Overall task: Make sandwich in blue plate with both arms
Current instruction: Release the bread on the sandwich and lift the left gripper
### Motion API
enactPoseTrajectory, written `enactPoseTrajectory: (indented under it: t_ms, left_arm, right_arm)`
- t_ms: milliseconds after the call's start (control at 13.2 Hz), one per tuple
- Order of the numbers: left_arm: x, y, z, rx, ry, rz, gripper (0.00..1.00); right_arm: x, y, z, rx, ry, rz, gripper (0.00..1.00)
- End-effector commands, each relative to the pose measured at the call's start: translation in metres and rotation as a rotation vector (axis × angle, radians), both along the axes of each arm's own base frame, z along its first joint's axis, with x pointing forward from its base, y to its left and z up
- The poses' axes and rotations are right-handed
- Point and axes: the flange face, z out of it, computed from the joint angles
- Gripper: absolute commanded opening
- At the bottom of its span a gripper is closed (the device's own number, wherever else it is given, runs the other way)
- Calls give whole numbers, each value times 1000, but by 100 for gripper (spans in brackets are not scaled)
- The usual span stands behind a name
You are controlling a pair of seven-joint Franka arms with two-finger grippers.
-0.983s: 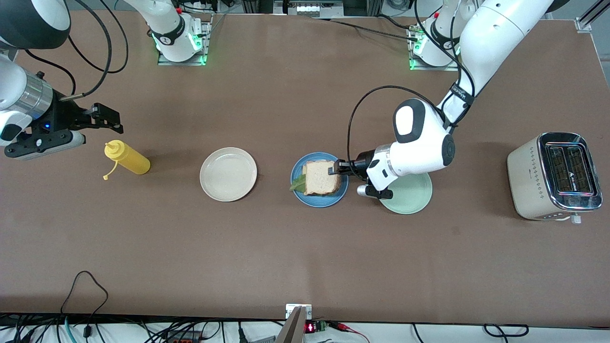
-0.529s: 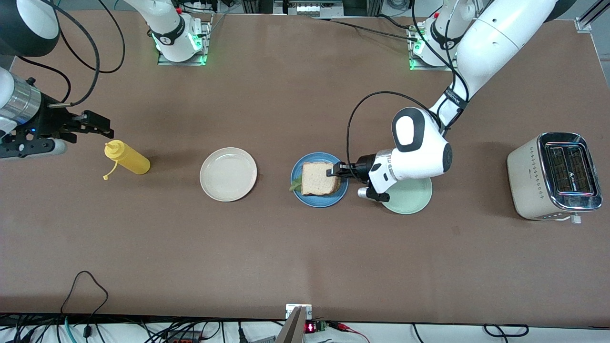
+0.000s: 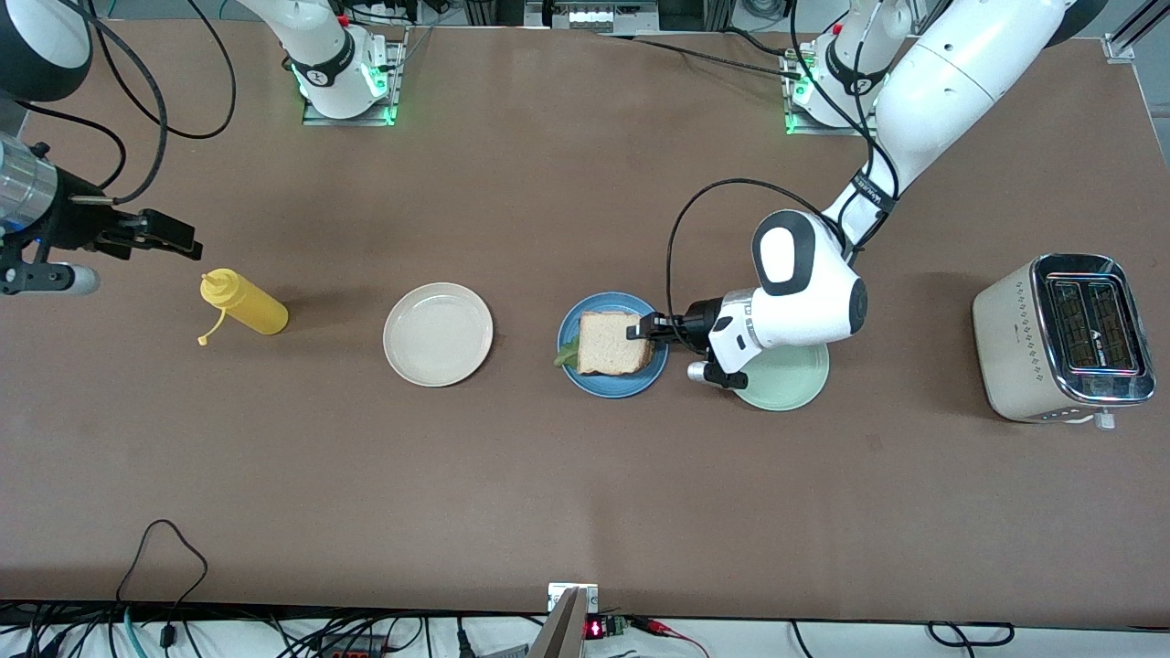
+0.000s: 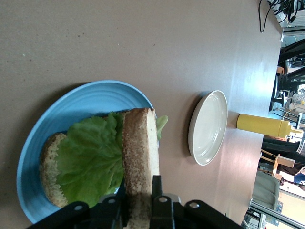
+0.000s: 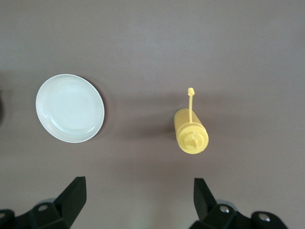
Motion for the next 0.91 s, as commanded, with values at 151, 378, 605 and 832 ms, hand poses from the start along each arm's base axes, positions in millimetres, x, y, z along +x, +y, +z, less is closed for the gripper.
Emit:
enactPoseTrajectory:
  t_ms: [151, 378, 605, 832]
  left_arm:
    - [5, 30, -8, -22, -21, 5, 100]
    - [4, 76, -23, -35, -44, -33, 100]
    - [2, 103, -2, -60, -36, -67, 100]
    - [0, 116, 63, -4, -93, -79, 100]
  right_arm:
    - [-16, -15, 15, -26, 30, -65, 100]
    - [-10, -17, 18, -28, -11, -66, 100]
    - [-8, -17, 17, -28, -19, -63, 100]
    - [-8, -16, 17, -28, -19, -63, 100]
